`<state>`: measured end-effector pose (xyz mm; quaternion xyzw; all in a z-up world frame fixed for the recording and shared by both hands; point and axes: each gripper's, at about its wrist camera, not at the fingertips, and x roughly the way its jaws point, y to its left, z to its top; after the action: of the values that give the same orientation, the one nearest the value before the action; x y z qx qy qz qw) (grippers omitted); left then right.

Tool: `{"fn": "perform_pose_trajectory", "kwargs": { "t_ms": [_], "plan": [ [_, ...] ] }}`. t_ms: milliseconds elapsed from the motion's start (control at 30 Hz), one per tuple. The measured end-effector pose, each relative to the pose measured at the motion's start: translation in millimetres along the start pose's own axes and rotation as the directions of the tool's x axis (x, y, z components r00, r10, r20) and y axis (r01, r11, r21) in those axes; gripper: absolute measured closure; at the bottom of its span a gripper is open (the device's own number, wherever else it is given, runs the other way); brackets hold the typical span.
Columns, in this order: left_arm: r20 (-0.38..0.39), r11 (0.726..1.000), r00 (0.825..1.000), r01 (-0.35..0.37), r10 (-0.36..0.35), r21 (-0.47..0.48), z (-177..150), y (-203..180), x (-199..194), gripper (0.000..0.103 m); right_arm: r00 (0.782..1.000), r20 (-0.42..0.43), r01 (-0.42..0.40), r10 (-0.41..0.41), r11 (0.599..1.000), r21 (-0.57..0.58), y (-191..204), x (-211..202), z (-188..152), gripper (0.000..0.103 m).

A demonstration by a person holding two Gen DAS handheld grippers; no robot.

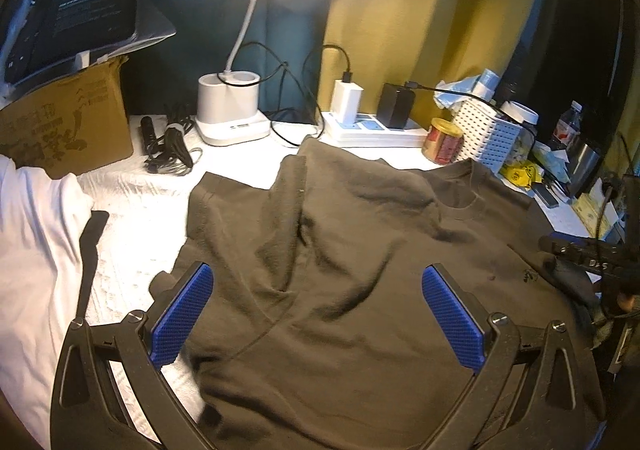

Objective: Fold small clothes

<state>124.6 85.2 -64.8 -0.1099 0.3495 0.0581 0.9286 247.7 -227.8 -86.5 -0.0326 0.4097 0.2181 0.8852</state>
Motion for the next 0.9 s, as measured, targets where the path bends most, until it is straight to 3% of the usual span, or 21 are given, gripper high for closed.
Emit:
{"fn": "perform_pose_trajectory", "kwargs": {
  "t_ms": [300,500,533,567,600,900],
  "plan": [
    [-0.016,0.998,0.999,0.034,-0.033,0.049,-4.5,-35.7,-0.4,0.0,0.996,-0.012,0.087,-0.086,0.992,0.094,-66.0,-42.8,-36.6,0.049],
    [-0.017,0.995,0.999,0.036,-0.035,0.088,-5.9,-53.5,-5.2,0.0,0.997,-0.02,0.074,-0.071,0.983,0.167,-89.8,-41.4,-56.8,0.049],
    [-0.018,0.995,0.999,0.033,-0.032,0.09,-6.3,-54.3,-6.2,0.0,0.999,-0.018,0.049,-0.047,0.984,0.171,-90.9,-39.9,-58.2,0.054],
    [-0.017,0.995,0.999,0.029,-0.027,0.091,-6.7,-54.6,-7.1,0.0,1.0,-0.01,0.03,-0.029,0.986,0.162,-89.0,-39.6,-58.5,0.065],
    [-0.017,0.996,1.0,0.025,-0.023,0.09,-7.2,-54.7,-8.2,0.0,1.0,-0.005,0.018,-0.017,0.989,0.145,-84.9,-38.6,-58.2,0.097],
    [-0.015,0.998,1.0,0.005,-0.004,0.066,-12.9,-44.1,-16.5,0.0,0.999,0.045,-0.003,0.005,0.998,-0.058,-36.5,-60.1,-60.3,0.097]
  ]
}}
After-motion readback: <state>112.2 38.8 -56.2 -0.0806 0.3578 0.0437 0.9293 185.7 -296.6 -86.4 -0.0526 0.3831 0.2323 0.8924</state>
